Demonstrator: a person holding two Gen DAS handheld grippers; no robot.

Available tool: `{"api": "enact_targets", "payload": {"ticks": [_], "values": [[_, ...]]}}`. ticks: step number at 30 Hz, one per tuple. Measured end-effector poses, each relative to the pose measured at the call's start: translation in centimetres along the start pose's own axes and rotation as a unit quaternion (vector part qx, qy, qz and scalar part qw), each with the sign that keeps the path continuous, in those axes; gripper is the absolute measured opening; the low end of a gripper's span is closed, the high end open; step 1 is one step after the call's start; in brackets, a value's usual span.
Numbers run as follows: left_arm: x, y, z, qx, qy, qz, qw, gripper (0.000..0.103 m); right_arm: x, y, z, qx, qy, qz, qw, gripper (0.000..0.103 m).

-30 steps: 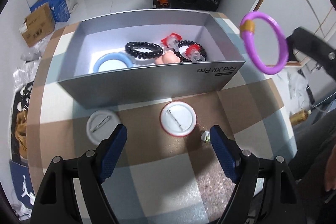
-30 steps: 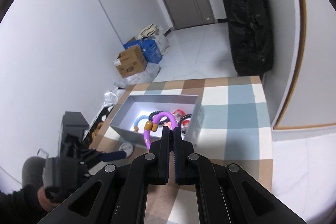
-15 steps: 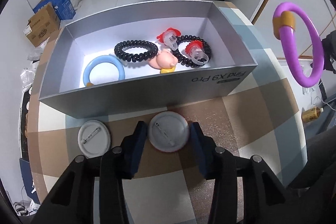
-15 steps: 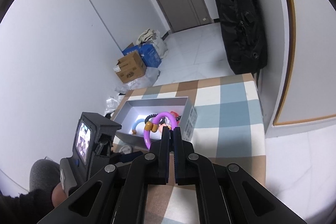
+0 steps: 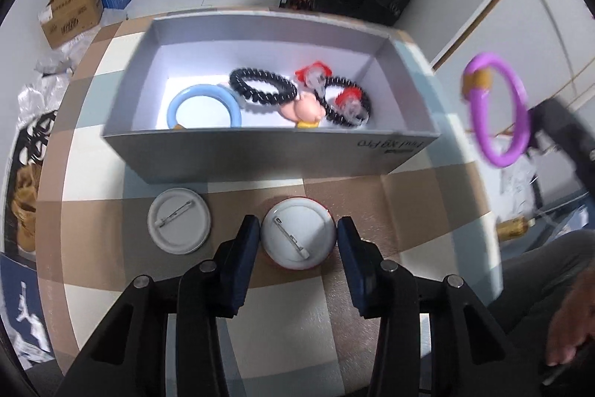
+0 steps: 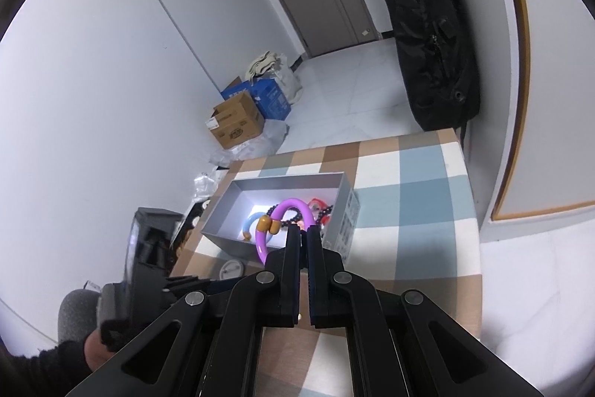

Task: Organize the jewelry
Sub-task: 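Drop the purple ring into the box with the right tool while the left tool carries a white badge in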

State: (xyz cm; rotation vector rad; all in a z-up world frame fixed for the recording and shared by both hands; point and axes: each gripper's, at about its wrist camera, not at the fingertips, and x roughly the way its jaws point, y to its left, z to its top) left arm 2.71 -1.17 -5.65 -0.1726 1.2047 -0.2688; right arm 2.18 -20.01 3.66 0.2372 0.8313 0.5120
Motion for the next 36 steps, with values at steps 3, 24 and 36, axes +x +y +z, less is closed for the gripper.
{"api": "enact_targets", "payload": {"ticks": [3, 24, 36], "values": [[-1.4, 0.7, 0.0, -0.013, -0.015, -0.022, 0.9996, 0.037, 0.4, 0.3, 0.0, -0.001, 0.002, 0.001, 1.0, 0.003], [-4.4, 2.8, 4.8, -0.058, -0.118, -0.078, 0.9883, 0.037, 4.3, 1.7, 2.5, 0.008, 0.011, 0.016, 1.0, 0.002], [-2.2, 3.7, 7.2, -0.077, -0.098, -0.073, 0.9895, 0.037, 7.7, 0.6, 3.8, 0.023, 0.036, 0.013, 0.999, 0.003]]}}
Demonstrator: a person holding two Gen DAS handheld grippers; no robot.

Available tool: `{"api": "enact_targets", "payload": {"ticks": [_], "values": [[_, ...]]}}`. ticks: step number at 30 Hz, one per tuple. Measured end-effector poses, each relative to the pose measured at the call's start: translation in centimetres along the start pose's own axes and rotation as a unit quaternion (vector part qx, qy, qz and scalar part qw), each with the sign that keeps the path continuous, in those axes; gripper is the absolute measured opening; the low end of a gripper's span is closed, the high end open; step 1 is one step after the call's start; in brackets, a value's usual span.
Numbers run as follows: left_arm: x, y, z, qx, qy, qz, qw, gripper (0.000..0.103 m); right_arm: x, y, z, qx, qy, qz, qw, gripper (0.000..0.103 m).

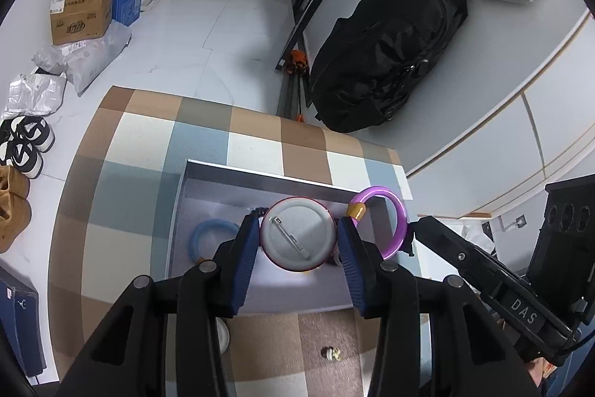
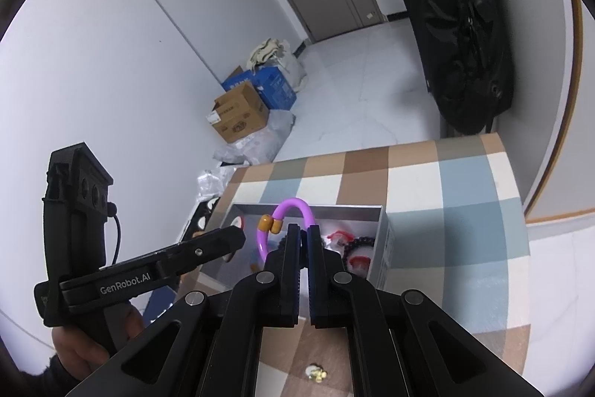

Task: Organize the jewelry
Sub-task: 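Drop the purple ring into the box with the right tool while the left tool carries a white badge in, then grasp the remaining white round badge on the table with the left tool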

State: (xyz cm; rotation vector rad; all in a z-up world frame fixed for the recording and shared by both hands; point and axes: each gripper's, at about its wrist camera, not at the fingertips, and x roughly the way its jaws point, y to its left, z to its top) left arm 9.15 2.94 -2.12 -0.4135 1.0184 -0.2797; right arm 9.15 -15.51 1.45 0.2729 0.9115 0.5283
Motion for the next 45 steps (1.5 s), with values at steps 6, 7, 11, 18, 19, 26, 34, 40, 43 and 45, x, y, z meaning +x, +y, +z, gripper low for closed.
{"api": "enact_targets", "payload": {"ticks": [6, 7, 11, 18, 19, 26, 34, 40, 43, 45], "values": [[1.4, 0.5, 0.6, -0.009, 0.013, 0.001, 0.9999, 0.037, 1.3, -0.5, 0.5, 0.003, 0.01, -0.006, 1.0, 0.003], [1.5, 0.6, 0.7, -0.008, 0.016, 0.002, 0.9998, 0.037, 1.5, -0.6, 0.6, 0.005, 0.012, -0.006, 1.0, 0.003], [2.0, 0.9, 0.8, -0.012, 0.023, 0.007, 0.9996, 0.037, 1.9, -1.1, 0.7, 0.012, 0.018, -0.011, 1.0, 0.003], [2.6, 0.9, 0.8, -0.026, 0.03, 0.003, 0.9992, 0.038, 2.3, -1.5, 0.8, 0.019, 0.026, -0.005, 0.999, 0.005], [2.6, 0.8, 0.9, -0.028, 0.031, -0.002, 0.9991, 0.038, 2.2, -1.6, 0.8, 0.019, 0.025, -0.004, 1.0, 0.006], [1.9, 0.3, 0.9, -0.024, 0.014, 0.003, 0.9996, 0.065, 1.1, -1.6, 0.9, 0.022, 0.008, 0.004, 1.0, 0.012], [0.0, -0.8, 0.1, 0.007, -0.02, 0.043, 0.9988, 0.066, -0.4, -0.9, 0.4, 0.002, -0.023, -0.007, 1.0, 0.074], [-1.3, -1.4, -1.2, 0.034, -0.044, 0.072, 0.9959, 0.066, -1.2, 0.3, -0.4, -0.03, -0.037, -0.02, 0.999, 0.088], [-2.0, -1.6, -1.8, 0.048, -0.057, 0.09, 0.9931, 0.067, -1.6, 0.7, -0.9, -0.038, -0.044, -0.023, 0.998, 0.096], [-2.4, -1.7, -2.2, 0.056, -0.065, 0.1, 0.9913, 0.075, -1.9, 0.9, -1.3, -0.042, -0.049, -0.025, 0.998, 0.099]]}}
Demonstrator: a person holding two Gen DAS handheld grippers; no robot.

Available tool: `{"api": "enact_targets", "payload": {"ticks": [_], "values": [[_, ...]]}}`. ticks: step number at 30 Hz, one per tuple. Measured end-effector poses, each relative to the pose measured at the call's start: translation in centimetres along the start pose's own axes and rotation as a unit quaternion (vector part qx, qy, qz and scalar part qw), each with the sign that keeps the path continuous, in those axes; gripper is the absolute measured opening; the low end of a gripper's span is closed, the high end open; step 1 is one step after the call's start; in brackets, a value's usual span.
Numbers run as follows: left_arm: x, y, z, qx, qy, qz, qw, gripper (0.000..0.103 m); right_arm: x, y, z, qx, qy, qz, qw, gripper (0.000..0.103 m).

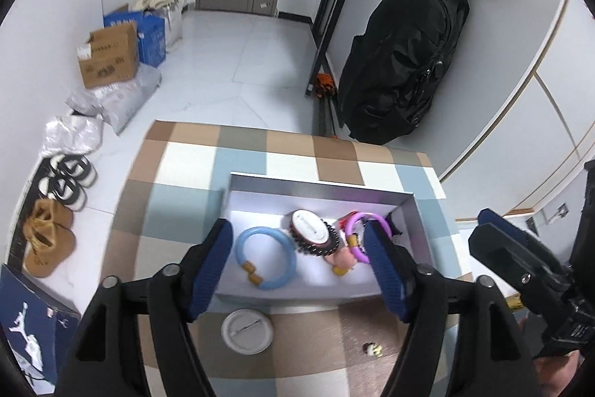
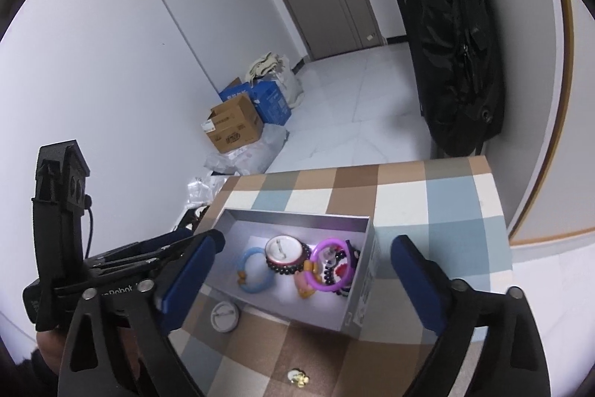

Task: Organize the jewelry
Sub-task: 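Grasp the remaining white round badge on the table with the left tool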

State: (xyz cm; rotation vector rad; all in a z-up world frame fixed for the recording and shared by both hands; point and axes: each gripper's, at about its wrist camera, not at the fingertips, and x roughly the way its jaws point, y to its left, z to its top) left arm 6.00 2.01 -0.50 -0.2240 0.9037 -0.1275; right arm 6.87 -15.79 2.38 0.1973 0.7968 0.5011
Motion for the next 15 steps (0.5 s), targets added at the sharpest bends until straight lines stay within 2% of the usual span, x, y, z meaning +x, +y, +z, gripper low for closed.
{"api": "enact_targets", "payload": {"ticks": [1, 7, 15], "values": [[-0.3, 0.1, -0.2, 0.002, -0.007, 0.006, 1.0, 0.078, -0.1, 0.1, -0.2, -0.001, -0.001, -0.002, 1.0, 0.099], [-1.2, 0.9, -1.6, 0.006, -0.022, 0.037, 0.9991, 0.081, -1.0, 0.8, -1.7, -0.008, -0.005, -0.01, 1.0, 0.103], [-1.4, 2.6, -3.5, 0.01, -0.022, 0.071, 0.9972, 0.085, -1.4, 1.9, -3.8, -0.037, 0.005, -0.025, 0.999, 0.103]]}}
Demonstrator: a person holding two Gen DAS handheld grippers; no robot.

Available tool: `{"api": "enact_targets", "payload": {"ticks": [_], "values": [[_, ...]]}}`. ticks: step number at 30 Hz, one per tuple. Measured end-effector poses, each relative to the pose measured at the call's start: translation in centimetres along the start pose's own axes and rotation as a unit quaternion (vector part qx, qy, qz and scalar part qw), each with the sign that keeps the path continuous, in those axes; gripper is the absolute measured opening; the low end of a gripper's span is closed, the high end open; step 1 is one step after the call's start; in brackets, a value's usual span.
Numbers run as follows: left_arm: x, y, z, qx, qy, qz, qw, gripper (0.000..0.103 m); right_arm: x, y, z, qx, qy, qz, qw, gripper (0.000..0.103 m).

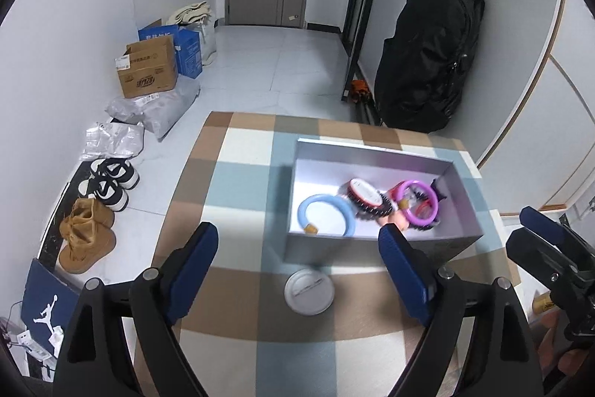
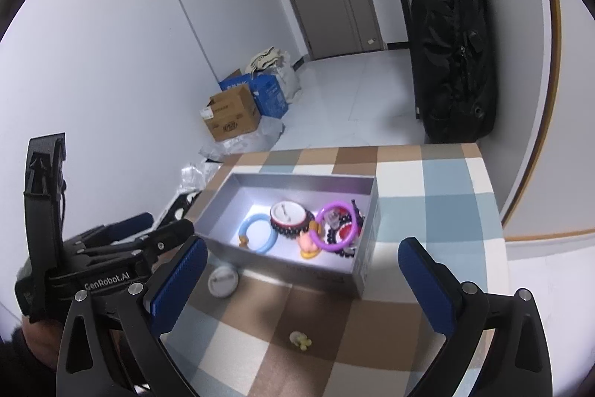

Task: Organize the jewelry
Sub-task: 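Grasp the remaining white round badge on the table with the left tool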

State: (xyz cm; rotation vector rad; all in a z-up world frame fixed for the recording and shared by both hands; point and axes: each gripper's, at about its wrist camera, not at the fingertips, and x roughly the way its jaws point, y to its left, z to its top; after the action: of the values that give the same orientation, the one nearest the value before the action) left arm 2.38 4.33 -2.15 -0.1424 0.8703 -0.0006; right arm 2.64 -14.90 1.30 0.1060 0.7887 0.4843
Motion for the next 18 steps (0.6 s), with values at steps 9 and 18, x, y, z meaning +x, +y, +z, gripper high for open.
{"api": "enact_targets", "payload": {"ticks": [9, 18], "values": [[1.7, 0.8, -2.1, 0.008, 0.05, -0.008, 0.9987, 0.085, 0.3, 0.2, -1.5, -0.002, 0.021, -0.014, 1.0, 0.103], [3.3, 0.3, -3.3, 0.02, 0.096, -0.008, 0.9951, 0.085, 0.7, 0.0, -1.8, 0.003, 0.036, -0.014, 0.999, 0.103]]}}
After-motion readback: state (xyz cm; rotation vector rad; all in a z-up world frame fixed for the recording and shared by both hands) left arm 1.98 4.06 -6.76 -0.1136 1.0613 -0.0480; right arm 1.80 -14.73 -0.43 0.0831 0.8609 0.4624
